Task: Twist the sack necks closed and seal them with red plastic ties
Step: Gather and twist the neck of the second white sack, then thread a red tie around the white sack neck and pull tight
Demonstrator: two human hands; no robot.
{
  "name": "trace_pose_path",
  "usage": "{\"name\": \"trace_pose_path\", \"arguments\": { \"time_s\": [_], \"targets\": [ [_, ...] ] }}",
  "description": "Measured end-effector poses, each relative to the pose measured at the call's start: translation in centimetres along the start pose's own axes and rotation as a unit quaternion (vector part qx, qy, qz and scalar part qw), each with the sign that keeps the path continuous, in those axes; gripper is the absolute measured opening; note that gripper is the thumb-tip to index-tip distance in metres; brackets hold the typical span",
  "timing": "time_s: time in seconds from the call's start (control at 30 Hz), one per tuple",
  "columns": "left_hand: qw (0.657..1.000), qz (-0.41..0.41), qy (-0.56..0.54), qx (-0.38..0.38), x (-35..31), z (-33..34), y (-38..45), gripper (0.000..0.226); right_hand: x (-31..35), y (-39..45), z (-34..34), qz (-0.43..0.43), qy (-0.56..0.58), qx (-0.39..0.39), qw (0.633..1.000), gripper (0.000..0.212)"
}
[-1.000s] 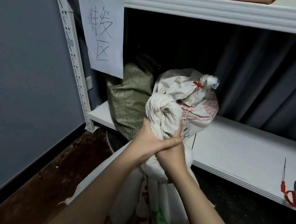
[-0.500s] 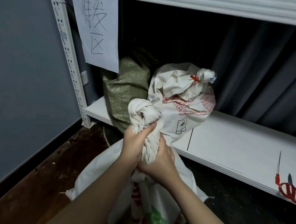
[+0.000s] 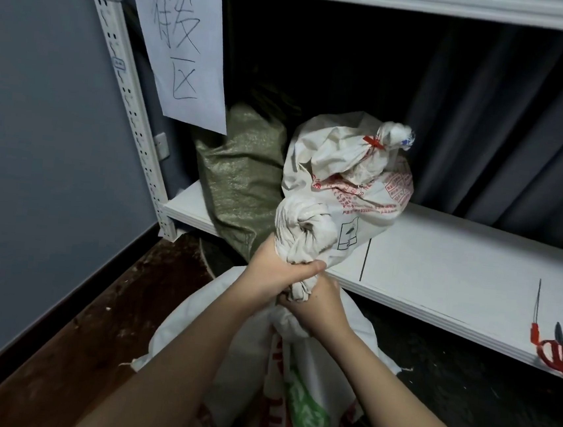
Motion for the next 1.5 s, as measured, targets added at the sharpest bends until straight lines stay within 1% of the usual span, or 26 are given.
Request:
{"name": "trace_pose_path", "arguments": {
  "time_s": [0.07, 0.1, 0.17, 0.2, 0.23, 0.3, 0.37, 0.43, 0.47, 0.53, 0.57, 0.67, 0.7, 0.77, 0.83, 0.87, 0.9, 0.93, 0.97, 1.0, 1.03, 1.1, 1.17, 1.23, 1.37, 1.5],
  "targets": [
    [0.998, 0.003, 0.027, -0.051, 0.0, 0.3, -0.1, 0.051, 0.2, 0.1, -0.1, -0.017, -0.065, 0.009, 0.998, 0.06],
    [0.996, -0.003, 0.029, -0.086, -0.1, 0.5, -0.1, 0.044, 0.2, 0.0, -0.2, -0.008, -0.07, 0.006, 0.997, 0.07],
    [0.99, -0.02, -0.003, -0.138, -0.4, 0.7, -0.1, 0.028, 0.6, -0.6, -0.1, 0.046, -0.003, 0.005, 0.999, 0.093],
    [0.987, -0.03, -0.028, -0.155, -0.5, 0.7, 0.0, 0.022, 0.5, -0.9, 0.1, 0.072, 0.037, 0.011, 0.997, 0.099],
    [0.983, -0.041, -0.053, -0.169, -0.6, 0.7, 0.0, 0.018, 0.6, -1.3, 0.5, 0.083, 0.085, 0.02, 0.993, 0.101],
    [0.978, -0.059, -0.079, -0.183, -0.6, 0.9, 0.0, 0.02, -0.1, -1.5, 1.6, 0.083, 0.151, 0.025, 0.985, 0.093],
    [0.977, -0.066, -0.094, -0.179, -0.4, 1.2, -0.2, 0.02, -0.5, -1.6, 1.4, 0.078, 0.147, 0.039, 0.985, 0.083],
    [0.975, -0.082, -0.116, -0.173, -0.1, 1.6, -0.3, 0.019, -1.0, -1.4, 1.0, 0.071, 0.137, 0.041, 0.987, 0.084],
    [0.974, -0.088, -0.124, -0.169, 0.0, 1.8, -0.4, 0.023, -1.5, -1.3, 1.0, 0.066, 0.14, 0.036, 0.987, 0.085],
    [0.977, -0.092, -0.119, -0.153, 0.0, 2.1, -0.5, 0.04, -2.2, -1.2, 1.3, 0.065, 0.151, 0.021, 0.986, 0.079],
    [0.979, -0.086, -0.115, -0.145, 0.0, 2.3, -0.6, 0.042, -2.2, -1.2, 1.3, 0.065, 0.147, 0.018, 0.987, 0.077],
    [0.986, -0.043, -0.086, -0.134, -0.3, 2.9, -0.8, 0.028, -2.9, -0.7, 0.6, 0.028, 0.133, 0.033, 0.99, 0.079],
    [0.988, -0.028, -0.071, -0.134, -0.8, 3.2, -0.6, 0.026, -3.2, -0.6, -0.5, 0.022, 0.135, 0.052, 0.989, 0.085],
    [0.991, 0.006, -0.046, -0.122, -2.2, 4.2, -0.1, 0.024, -3.7, -0.7, -3.3, 0.028, 0.163, 0.119, 0.979, 0.102],
    [0.993, 0.033, -0.02, -0.108, -3.5, 5.3, 0.3, 0.025, -4.0, -1.5, -6.9, 0.036, 0.195, 0.186, 0.962, 0.109],
    [0.994, 0.041, -0.011, -0.098, -4.0, 6.1, 0.3, 0.022, -4.0, -2.1, -9.0, 0.046, 0.212, 0.209, 0.954, 0.107],
    [0.995, 0.044, -0.006, -0.09, -4.3, 6.7, 0.3, 0.024, -4.2, -2.8, -11.0, 0.063, 0.232, 0.227, 0.944, 0.101],
    [0.996, 0.044, -0.002, -0.083, -4.6, 7.4, 0.2, 0.03, -4.4, -3.4, -13.1, 0.079, 0.25, 0.231, 0.937, 0.09],
    [0.996, 0.044, -0.005, -0.081, -4.9, 8.1, 0.1, 0.032, -4.5, -3.8, -14.9, 0.087, 0.264, 0.215, 0.936, 0.076],
    [0.996, 0.047, -0.009, -0.081, -5.1, 8.6, 0.0, 0.029, -4.9, -3.9, -16.3, 0.091, 0.272, 0.177, 0.942, 0.062],
    [0.995, 0.053, -0.015, -0.079, -5.5, 9.4, -0.1, 0.026, -5.5, -4.1, -17.6, 0.096, 0.277, 0.122, 0.948, 0.048],
    [0.995, 0.064, -0.02, -0.073, -6.3, 10.8, -0.2, 0.028, -7.0, -4.1, -19.5, 0.119, 0.256, 0.001, 0.959, 0.022],
    [0.995, 0.071, -0.018, -0.063, -6.8, 12.1, -0.4, 0.027, -9.1, -4.0, -20.4, 0.149, 0.227, -0.07, 0.96, 0.009],
    [0.996, 0.069, -0.017, -0.055, -6.4, 13.7, -0.2, 0.027, -11.9, -4.0, -21.1, 0.188, 0.197, -0.098, 0.957, 0.009],
    [0.996, 0.06, 0.039, -0.056, -4.3, 16.7, 0.8, 0.053, -18.0, -4.2, -22.7, 0.256, 0.129, -0.129, 0.949, 0.012],
    [0.99, 0.055, 0.11, -0.065, -3.0, 19.3, 2.4, 0.052, -24.4, -3.7, -24.3, 0.322, 0.066, -0.157, 0.932, 0.015]
  ]
}}
Point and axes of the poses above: each hand's wrist, its own y-axis towards the middle knuckle, its own z-axis out of the palm, x = y × z, the point moved 1 cm from there along y, towards the middle knuckle, and after that the axes turned 7 degrees about z, right-handed, at the moved point
